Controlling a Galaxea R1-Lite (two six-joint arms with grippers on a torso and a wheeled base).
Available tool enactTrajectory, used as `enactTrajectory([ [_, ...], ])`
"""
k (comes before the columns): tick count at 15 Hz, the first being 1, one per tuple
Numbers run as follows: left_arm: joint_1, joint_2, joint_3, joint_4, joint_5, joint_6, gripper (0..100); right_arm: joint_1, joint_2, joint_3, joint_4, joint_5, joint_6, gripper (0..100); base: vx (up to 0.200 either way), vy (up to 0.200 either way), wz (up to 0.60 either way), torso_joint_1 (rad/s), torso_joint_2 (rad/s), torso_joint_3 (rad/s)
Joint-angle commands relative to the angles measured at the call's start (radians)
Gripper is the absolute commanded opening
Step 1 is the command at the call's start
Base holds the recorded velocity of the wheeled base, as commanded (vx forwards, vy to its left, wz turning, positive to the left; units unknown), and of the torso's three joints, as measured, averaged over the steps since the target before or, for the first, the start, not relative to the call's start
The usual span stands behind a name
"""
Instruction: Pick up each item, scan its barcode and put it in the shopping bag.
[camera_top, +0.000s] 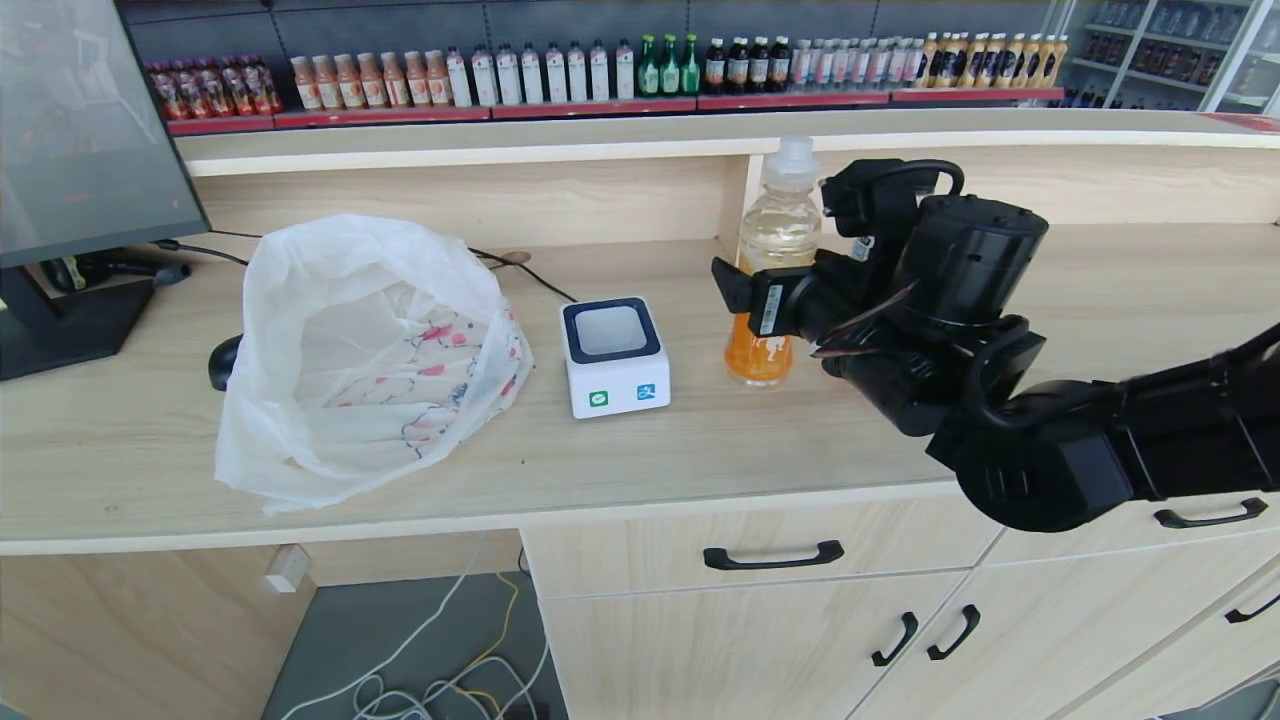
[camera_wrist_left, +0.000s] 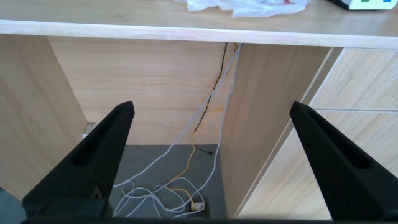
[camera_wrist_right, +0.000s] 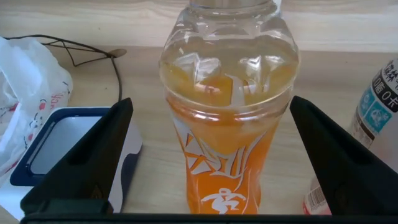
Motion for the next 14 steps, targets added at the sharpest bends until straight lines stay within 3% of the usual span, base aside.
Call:
enactTrajectory([
  [1, 0.000, 0.000, 0.000, -0.001, 0.001, 0.000, 100, -0.003, 0.010, 0.002, 0.000, 0.000, 0.000, 100, 0.000, 0.000, 0.00, 0.000, 0.00, 0.000],
  [7, 0.000, 0.000, 0.000, -0.001, 0.001, 0.000, 100, -0.017, 0.070, 0.002, -0.091, 0.000, -0.009, 100, 0.000, 0.000, 0.00, 0.000, 0.00, 0.000],
  [14, 0.000, 0.000, 0.000, -0.001, 0.001, 0.000, 100, -0.022, 0.085, -0.009, -0.094, 0.004, -0.018, 100, 0.000, 0.000, 0.00, 0.000, 0.00, 0.000],
])
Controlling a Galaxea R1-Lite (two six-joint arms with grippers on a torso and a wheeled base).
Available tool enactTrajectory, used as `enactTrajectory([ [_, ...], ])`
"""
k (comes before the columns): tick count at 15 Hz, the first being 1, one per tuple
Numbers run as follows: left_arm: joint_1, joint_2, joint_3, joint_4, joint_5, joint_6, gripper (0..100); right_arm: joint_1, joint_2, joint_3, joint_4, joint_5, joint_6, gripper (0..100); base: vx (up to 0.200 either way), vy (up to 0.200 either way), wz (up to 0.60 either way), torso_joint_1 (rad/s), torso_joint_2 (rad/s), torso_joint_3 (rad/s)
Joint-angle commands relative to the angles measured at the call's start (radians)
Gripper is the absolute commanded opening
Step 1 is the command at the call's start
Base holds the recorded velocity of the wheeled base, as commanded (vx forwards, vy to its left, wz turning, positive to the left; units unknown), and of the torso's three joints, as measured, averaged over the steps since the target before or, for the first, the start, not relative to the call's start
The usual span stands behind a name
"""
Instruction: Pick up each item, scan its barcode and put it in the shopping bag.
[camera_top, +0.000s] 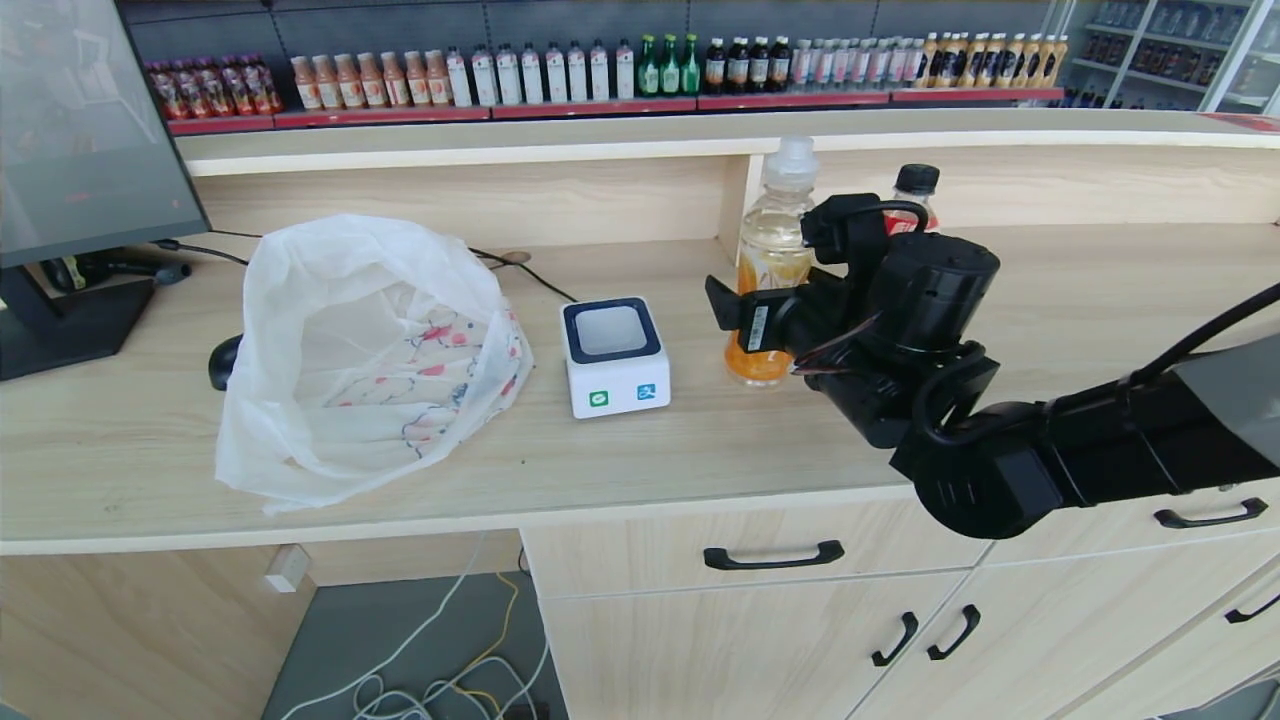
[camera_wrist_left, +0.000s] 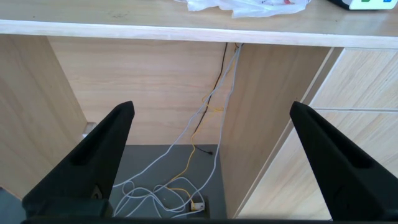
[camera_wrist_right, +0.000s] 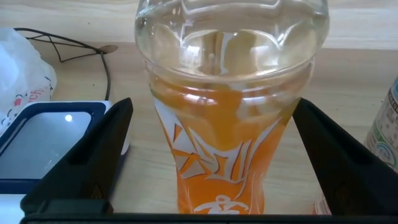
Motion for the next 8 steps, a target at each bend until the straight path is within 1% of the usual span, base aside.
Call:
enactTrajectory([
  [1, 0.000, 0.000, 0.000, -0.001, 0.000, 0.000, 100, -0.002, 0.006, -0.013, 0.000, 0.000, -0.006, 100, 0.000, 0.000, 0.00, 0.000, 0.00, 0.000],
  [8, 0.000, 0.000, 0.000, -0.001, 0.000, 0.000, 100, -0.008, 0.042, -0.065, -0.002, 0.000, -0.009, 100, 0.000, 0.000, 0.00, 0.000, 0.00, 0.000],
])
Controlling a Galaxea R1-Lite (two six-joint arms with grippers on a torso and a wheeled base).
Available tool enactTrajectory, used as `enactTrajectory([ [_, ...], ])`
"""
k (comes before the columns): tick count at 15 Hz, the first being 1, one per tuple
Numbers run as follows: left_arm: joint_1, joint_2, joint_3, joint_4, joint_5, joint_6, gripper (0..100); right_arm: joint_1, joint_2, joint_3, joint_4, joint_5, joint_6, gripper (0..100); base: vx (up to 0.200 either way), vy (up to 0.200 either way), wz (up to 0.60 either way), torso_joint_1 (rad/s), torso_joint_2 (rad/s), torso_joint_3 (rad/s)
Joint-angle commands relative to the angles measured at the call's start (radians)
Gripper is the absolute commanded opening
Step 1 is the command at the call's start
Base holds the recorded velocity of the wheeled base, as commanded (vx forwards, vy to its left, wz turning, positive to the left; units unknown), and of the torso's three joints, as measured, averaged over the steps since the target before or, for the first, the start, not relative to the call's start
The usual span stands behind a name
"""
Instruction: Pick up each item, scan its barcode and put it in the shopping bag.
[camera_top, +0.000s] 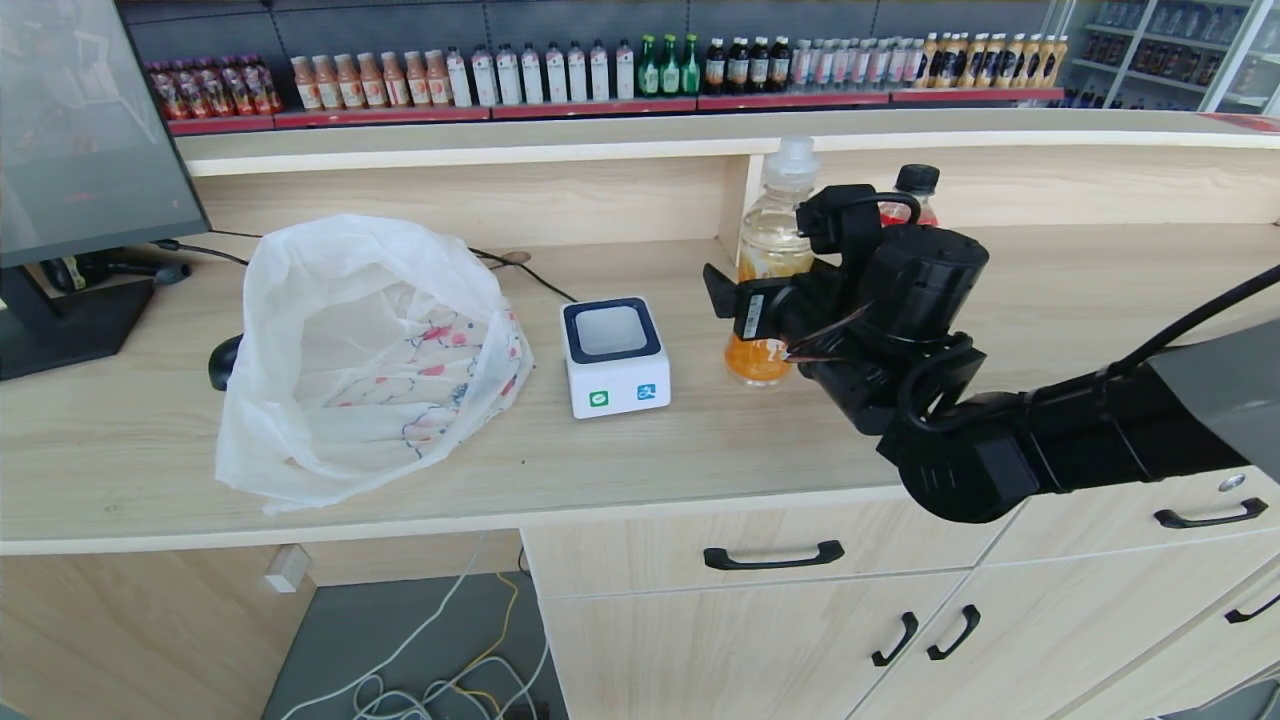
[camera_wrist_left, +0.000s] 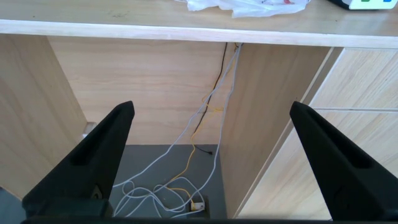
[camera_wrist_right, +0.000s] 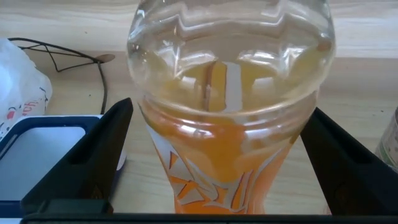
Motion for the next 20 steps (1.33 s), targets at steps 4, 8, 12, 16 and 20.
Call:
enactTrajectory([
  [4, 0.000, 0.000, 0.000, -0.001, 0.001, 0.000, 100, -0.004, 0.024, -0.039, -0.005, 0.000, -0.003, 100, 0.000, 0.000, 0.00, 0.000, 0.00, 0.000],
  [8, 0.000, 0.000, 0.000, 0.000, -0.001, 0.000, 100, -0.010, 0.043, -0.054, -0.006, 0.000, -0.003, 100, 0.000, 0.000, 0.00, 0.000, 0.00, 0.000],
  [12, 0.000, 0.000, 0.000, -0.001, 0.001, 0.000, 100, -0.013, 0.060, -0.100, -0.006, 0.000, -0.003, 100, 0.000, 0.000, 0.00, 0.000, 0.00, 0.000],
  [16, 0.000, 0.000, 0.000, -0.001, 0.001, 0.000, 100, -0.014, 0.060, -0.099, -0.006, 0.001, -0.004, 100, 0.000, 0.000, 0.00, 0.000, 0.00, 0.000],
  [20, 0.000, 0.000, 0.000, -0.001, 0.001, 0.000, 100, -0.016, 0.057, -0.099, -0.006, 0.000, -0.004, 0, 0.000, 0.000, 0.00, 0.000, 0.00, 0.000],
])
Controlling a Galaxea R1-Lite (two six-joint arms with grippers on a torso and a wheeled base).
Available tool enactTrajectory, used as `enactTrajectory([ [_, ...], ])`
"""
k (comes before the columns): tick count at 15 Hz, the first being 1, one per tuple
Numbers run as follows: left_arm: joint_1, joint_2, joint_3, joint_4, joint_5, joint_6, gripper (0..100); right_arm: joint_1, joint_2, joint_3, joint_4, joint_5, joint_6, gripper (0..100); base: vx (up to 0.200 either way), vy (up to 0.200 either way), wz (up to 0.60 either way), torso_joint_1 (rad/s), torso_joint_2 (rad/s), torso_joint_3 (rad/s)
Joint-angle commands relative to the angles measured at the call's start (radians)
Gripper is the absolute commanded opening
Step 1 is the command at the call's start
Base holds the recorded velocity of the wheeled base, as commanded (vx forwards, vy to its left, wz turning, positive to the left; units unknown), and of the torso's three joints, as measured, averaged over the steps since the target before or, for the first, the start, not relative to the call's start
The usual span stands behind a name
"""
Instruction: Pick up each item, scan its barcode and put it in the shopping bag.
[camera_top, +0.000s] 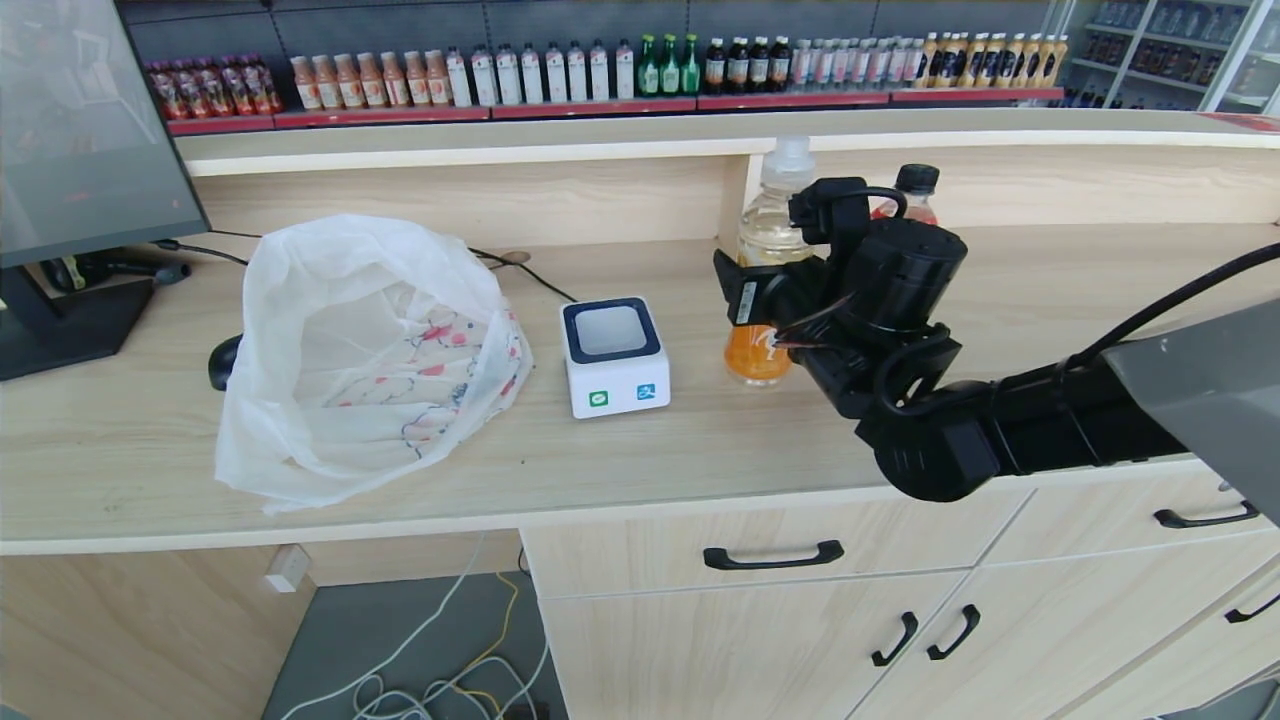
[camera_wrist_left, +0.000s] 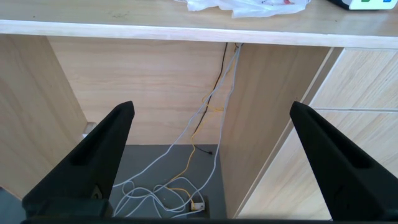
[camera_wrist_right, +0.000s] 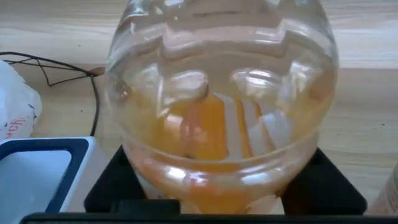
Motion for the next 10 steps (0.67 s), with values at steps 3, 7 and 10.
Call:
enactTrajectory([
  [3, 0.000, 0.000, 0.000, 0.000, 0.000, 0.000, 100, 0.000, -0.016, 0.001, 0.000, -0.006, -0.001, 0, 0.000, 0.000, 0.00, 0.000, 0.00, 0.000],
  [7, 0.000, 0.000, 0.000, 0.000, 0.000, 0.000, 100, 0.002, -0.021, 0.001, 0.000, -0.006, -0.002, 0, 0.000, 0.000, 0.00, 0.000, 0.00, 0.000],
  [10, 0.000, 0.000, 0.000, 0.000, -0.001, 0.000, 100, 0.002, -0.026, 0.007, 0.000, 0.001, -0.030, 0, 0.000, 0.000, 0.00, 0.000, 0.00, 0.000],
])
